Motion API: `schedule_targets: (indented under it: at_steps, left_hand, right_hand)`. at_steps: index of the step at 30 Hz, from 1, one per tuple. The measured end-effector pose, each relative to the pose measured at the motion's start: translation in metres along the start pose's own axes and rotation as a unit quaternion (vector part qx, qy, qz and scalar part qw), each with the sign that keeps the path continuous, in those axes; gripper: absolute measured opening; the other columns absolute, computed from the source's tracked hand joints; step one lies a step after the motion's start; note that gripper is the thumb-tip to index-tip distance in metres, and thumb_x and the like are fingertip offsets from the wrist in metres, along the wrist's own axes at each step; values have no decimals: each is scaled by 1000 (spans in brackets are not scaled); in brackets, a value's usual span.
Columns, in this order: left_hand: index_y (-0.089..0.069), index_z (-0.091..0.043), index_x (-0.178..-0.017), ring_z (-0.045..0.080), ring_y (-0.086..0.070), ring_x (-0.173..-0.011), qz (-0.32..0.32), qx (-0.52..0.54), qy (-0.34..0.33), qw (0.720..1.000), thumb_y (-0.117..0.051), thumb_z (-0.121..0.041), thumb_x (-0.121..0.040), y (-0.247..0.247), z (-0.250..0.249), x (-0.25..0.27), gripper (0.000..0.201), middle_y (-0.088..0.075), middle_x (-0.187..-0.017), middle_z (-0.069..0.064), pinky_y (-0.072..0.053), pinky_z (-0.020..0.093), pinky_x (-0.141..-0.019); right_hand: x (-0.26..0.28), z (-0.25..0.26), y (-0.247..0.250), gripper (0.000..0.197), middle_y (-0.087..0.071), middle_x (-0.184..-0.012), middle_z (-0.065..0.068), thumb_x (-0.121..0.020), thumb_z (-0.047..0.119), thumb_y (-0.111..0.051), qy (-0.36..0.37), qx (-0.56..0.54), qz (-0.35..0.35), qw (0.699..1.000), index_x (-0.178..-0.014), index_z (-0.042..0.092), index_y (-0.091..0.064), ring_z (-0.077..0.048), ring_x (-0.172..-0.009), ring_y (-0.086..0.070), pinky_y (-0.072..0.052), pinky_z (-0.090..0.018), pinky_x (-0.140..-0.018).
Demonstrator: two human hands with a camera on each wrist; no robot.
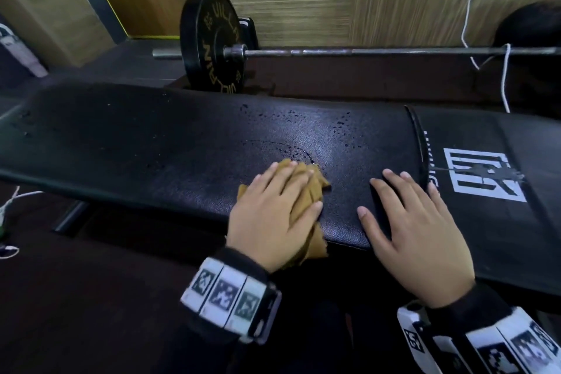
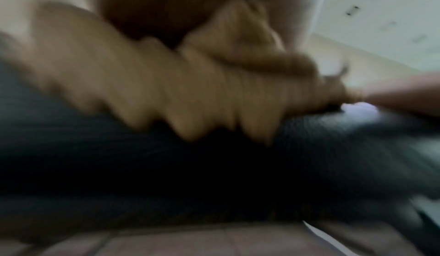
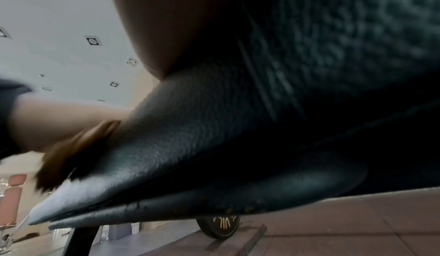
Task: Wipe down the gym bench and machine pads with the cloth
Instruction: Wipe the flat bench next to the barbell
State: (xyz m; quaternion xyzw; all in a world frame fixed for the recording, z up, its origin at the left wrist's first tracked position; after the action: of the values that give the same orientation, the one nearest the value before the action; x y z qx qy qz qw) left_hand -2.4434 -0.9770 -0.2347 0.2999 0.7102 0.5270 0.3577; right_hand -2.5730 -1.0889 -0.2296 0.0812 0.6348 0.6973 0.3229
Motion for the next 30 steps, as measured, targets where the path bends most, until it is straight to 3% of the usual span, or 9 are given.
schedule_targets:
  at_steps: [4,10,13,17,20,22,25,27,30]
  left_hand:
    - [-49,-28,-138,13,-35,-138,-3,3,-14,1000,-33,-55,-92,13,33,32,56,-42,-147,-7,-29,38,-113]
    - [-47,-20,-138,18,-30,-139,-49,19,179,982,-35,-52,-93,33,136,26,57,-38,-149,-3,-22,40,-114]
    - [-41,-23,-141,22,-26,-138,-26,1,228,973,-39,-48,-95,25,134,-1,53,-32,-151,-3,-22,44,-111]
    - [-37,-24,-143,19,-21,-140,2,-19,138,990,-36,-52,-94,6,60,-35,56,-29,-153,-3,-14,35,-113]
    - [-40,-27,-141,15,-20,-142,4,-19,41,999,-34,-55,-92,-6,-4,-27,57,-32,-152,-6,-6,30,-113]
    - [-45,-25,-139,16,-26,-141,-1,3,-10,1000,-32,-55,-89,-5,-27,-9,60,-38,-149,-5,-12,33,-116]
    - [-53,-23,-134,15,-35,-138,3,21,-46,999,-38,-52,-90,-1,-18,18,55,-44,-145,-4,-26,38,-114]
    - [-55,-20,-132,16,-38,-136,2,10,-42,999,-39,-49,-91,5,6,30,53,-45,-145,-3,-29,40,-112]
    - [-52,-19,-134,18,-37,-136,-28,3,49,998,-34,-52,-89,22,67,36,58,-44,-145,-2,-22,34,-114]
  right_hand:
    - [0,-1,-2,59,-52,-136,-9,-90,49,-33,5,2,1,1000,-127,10,-55,-29,-130,-44,-32,-50,-109]
    - [0,-2,-5,59,-51,-137,-10,-90,48,-32,1,7,6,1000,-128,10,-55,-29,-131,-43,-31,-51,-109]
    - [0,-2,-5,59,-50,-137,-11,-90,48,-32,1,10,8,1000,-128,10,-55,-29,-131,-43,-31,-51,-109]
    - [1,-3,-5,60,-50,-138,-11,-89,49,-32,0,4,11,1000,-128,10,-55,-29,-131,-43,-30,-50,-110]
    - [1,-3,-4,60,-50,-138,-11,-89,49,-32,2,1,17,1000,-128,10,-55,-29,-131,-43,-31,-50,-109]
    - [0,-3,-3,60,-51,-138,-10,-89,49,-32,3,-2,17,1000,-128,10,-55,-29,-130,-44,-31,-50,-109]
    - [0,-3,-4,59,-50,-139,-9,-90,49,-32,4,-1,21,1000,-130,12,-54,-27,-132,-42,-30,-49,-110]
    - [0,-4,-5,59,-49,-139,-8,-90,49,-32,5,3,22,1000,-130,12,-54,-27,-132,-42,-30,-48,-111]
    - [0,-3,-6,58,-50,-138,-9,-91,48,-33,6,5,19,1000,-129,11,-54,-27,-131,-43,-30,-49,-110]
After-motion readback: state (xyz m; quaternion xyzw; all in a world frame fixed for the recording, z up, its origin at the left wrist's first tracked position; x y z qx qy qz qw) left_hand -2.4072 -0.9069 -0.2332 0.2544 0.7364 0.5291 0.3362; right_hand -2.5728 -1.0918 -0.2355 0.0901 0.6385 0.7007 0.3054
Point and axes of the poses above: each hand's wrist, its own x-axis away from the middle knuckle, its own y-axis out of the back of the hand, z = x × y, the point moved 10 cm from there along -x, towards the middle knuckle
